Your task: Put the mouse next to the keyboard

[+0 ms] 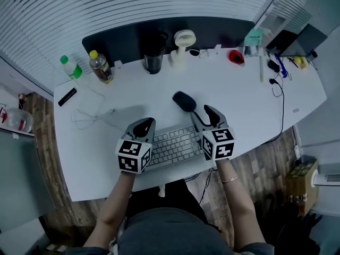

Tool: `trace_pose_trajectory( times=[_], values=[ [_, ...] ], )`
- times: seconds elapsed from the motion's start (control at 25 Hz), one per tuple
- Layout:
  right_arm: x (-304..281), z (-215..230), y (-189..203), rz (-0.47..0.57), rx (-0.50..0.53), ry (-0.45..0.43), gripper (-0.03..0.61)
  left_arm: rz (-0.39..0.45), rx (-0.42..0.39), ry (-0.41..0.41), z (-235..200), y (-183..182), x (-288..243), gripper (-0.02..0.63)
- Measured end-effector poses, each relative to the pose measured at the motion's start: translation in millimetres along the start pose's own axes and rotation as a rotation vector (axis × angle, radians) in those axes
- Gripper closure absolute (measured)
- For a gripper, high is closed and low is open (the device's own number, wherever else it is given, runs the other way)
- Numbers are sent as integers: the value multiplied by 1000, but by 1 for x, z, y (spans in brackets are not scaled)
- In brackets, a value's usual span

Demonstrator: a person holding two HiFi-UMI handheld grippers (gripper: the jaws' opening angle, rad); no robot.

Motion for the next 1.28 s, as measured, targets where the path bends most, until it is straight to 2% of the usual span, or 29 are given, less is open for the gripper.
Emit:
trace_pose_trajectory(
  times=[0.52,1.28],
  values=[
    [-71,25,-1,-135,135,-202,327,19,55,-167,0,-6,-14,584],
    [-132,24,22,-333,287,-332,245,20,122,-308,2,8,-3,584]
  ],
)
Point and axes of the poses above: the fingertips, and each gripper's own axes: x backward along the fingers, z to its right, y out of its underside, the point moved 10 cm from there along x, backward along the fingers, and after that the axes turned 4 degrees about x, right-handed, at the moved point
